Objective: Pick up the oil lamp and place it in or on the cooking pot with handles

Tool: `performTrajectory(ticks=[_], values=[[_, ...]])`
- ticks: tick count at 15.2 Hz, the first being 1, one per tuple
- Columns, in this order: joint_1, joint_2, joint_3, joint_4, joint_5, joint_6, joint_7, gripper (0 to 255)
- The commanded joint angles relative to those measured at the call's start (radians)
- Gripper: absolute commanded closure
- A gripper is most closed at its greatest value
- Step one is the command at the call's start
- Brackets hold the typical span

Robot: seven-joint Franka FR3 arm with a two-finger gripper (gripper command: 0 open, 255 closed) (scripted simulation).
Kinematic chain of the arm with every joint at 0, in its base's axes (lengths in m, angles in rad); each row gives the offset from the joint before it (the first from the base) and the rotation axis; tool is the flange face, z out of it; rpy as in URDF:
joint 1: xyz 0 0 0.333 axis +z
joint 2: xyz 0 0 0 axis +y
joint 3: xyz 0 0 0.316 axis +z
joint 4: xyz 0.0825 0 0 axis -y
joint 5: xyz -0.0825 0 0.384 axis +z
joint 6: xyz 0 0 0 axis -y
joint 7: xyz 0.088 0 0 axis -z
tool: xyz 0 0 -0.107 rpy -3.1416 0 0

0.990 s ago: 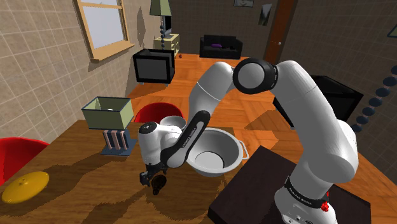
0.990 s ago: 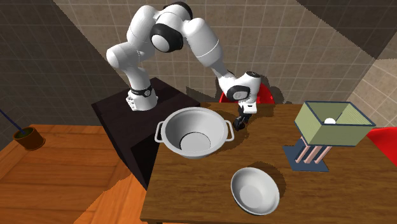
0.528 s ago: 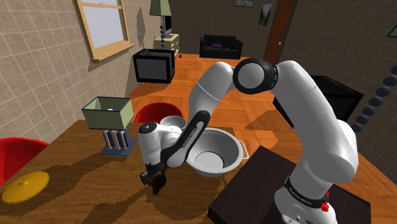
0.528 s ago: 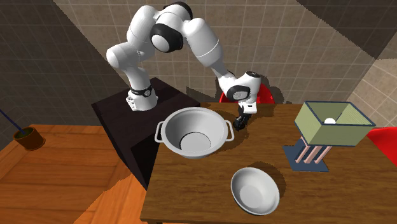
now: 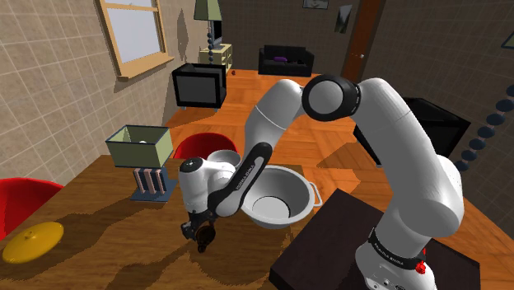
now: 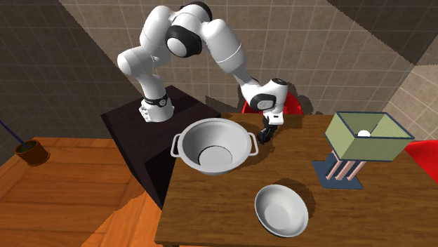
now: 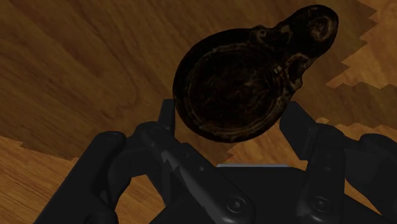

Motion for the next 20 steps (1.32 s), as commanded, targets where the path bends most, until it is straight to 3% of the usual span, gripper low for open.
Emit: performTrajectory(ticks=[1, 20], values=[[-0.008, -0.017, 0.010, -0.010, 0.008, -0.009, -0.005, 255], [-0.102, -0.220, 0.137, -0.074, 0.136, -0.145, -0.089, 255]])
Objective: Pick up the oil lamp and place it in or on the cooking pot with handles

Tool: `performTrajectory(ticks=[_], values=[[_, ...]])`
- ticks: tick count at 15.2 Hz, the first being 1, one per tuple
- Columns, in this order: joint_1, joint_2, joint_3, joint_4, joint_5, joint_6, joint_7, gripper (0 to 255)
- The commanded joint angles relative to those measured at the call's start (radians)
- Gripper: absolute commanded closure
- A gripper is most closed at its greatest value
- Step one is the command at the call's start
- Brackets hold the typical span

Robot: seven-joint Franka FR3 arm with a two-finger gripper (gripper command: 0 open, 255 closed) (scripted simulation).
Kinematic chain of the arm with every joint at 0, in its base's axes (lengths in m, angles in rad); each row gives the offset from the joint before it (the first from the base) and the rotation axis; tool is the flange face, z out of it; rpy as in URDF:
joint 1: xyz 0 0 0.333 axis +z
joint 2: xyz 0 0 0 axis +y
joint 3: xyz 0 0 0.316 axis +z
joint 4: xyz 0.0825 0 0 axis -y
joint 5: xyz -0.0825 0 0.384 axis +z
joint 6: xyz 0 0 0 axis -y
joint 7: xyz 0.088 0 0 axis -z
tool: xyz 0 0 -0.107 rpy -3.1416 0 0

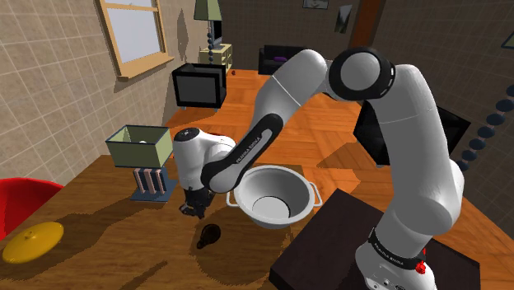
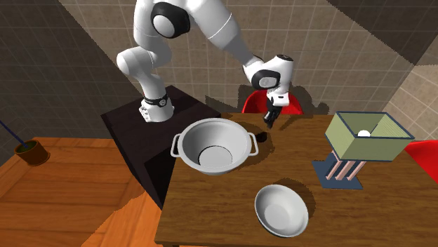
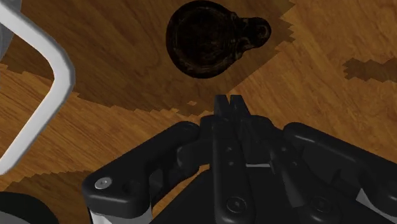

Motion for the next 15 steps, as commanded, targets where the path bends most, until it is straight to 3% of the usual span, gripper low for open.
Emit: performTrajectory(ticks=[1, 2, 3, 9, 15], values=[[-0.010, -0.020, 0.013, -0.003, 0.016, -0.016, -0.010, 255], [-0.006, -0.011, 0.006, -0.003, 0.008, -0.007, -0.005, 255], [-0.006, -0.011, 0.006, -0.003, 0.008, -0.007, -0.005, 0], [0.019, 0.030, -0.149, -0.146, -0.007, 0.323, 0.391, 0], [0.065, 0.107, -0.202, -0.104, -0.044, 0.363, 0.417, 0]])
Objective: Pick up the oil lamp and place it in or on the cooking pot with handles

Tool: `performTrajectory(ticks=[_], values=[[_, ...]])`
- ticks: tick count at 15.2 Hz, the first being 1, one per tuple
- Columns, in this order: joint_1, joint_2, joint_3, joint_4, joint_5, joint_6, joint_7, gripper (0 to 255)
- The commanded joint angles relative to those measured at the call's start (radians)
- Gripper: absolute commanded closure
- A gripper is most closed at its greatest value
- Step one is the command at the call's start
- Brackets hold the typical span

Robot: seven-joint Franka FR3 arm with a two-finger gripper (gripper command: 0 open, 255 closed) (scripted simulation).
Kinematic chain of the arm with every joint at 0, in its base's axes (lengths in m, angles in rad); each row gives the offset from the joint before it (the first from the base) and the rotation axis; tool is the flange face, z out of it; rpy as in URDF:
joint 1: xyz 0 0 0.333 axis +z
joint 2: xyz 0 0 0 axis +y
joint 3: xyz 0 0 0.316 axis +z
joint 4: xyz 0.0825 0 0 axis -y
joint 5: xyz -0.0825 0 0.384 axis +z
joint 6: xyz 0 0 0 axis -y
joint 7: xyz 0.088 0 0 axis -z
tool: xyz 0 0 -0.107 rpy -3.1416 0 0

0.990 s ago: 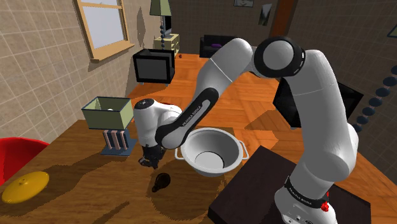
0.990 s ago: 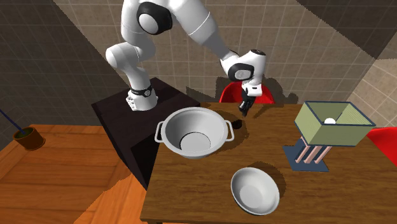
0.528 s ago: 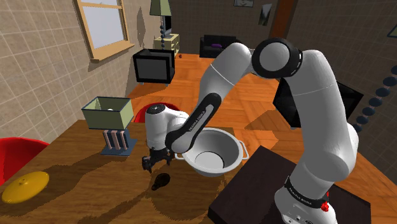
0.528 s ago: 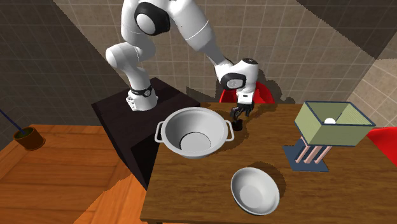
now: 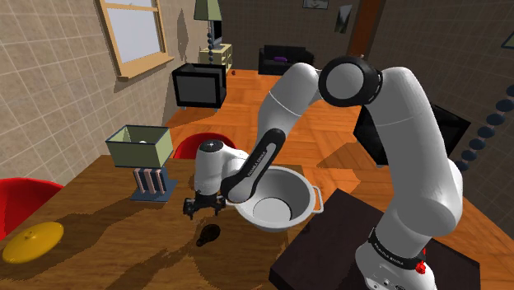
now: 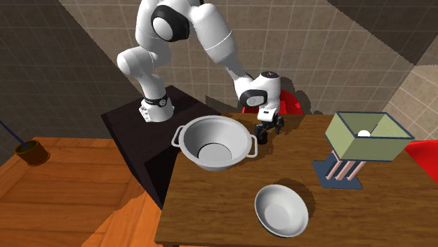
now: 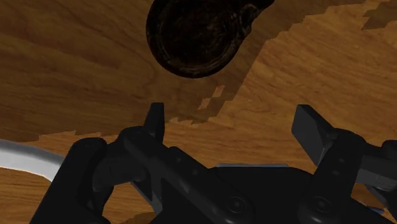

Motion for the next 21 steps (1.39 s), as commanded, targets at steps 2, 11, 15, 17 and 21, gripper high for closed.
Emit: performTrajectory(ticks=[2, 11, 15, 17, 21], values=[[0.026, 0.087, -0.035, 0.007, -0.015, 0.014, 0.015, 0], [0.026, 0.087, -0.035, 0.007, -0.015, 0.015, 0.015, 255], [0.025, 0.087, -0.036, 0.005, -0.016, 0.017, 0.015, 255], [0.025, 0.087, -0.036, 0.004, -0.016, 0.017, 0.016, 255], [0.030, 0.090, 0.002, 0.044, 0.009, -0.096, -0.029, 0]])
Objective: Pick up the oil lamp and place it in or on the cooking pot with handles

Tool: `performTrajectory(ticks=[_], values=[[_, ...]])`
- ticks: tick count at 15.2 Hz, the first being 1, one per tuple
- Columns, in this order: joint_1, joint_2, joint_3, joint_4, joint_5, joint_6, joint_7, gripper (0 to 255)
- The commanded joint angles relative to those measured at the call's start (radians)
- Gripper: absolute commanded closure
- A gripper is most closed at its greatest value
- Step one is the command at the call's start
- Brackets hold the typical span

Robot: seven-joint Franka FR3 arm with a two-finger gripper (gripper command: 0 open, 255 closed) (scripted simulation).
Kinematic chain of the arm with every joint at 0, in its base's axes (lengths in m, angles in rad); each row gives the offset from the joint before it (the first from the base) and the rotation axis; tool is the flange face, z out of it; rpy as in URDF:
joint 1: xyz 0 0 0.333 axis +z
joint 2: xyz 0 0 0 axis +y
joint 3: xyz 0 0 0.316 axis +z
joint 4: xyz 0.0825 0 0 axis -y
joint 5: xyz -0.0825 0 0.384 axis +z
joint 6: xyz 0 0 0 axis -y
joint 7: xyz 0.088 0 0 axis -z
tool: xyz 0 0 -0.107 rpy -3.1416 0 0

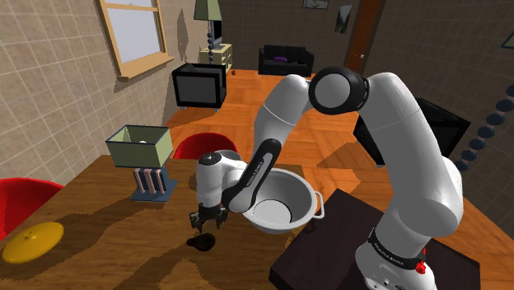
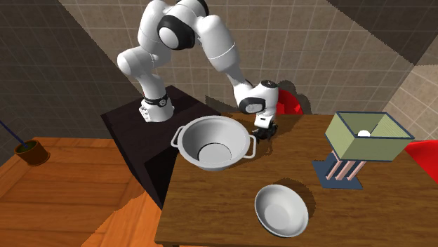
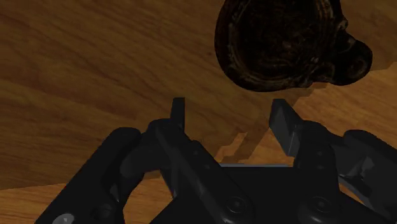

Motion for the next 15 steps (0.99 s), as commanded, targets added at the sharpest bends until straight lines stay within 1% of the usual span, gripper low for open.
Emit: performTrajectory(ticks=[1, 3, 5, 6, 13, 15], values=[[0.017, 0.011, 0.050, 0.070, 0.035, -0.181, -0.066, 0], [0.066, 0.041, 0.087, 0.180, 0.069, -0.398, -0.139, 0], [0.134, 0.089, 0.105, 0.311, 0.091, -0.611, -0.204, 0], [0.158, 0.106, 0.108, 0.353, 0.096, -0.674, -0.223, 0], [0.162, 0.150, 0.083, 0.328, 0.068, -0.607, -0.207, 0], [0.162, 0.154, 0.081, 0.327, 0.065, -0.601, -0.206, 0]])
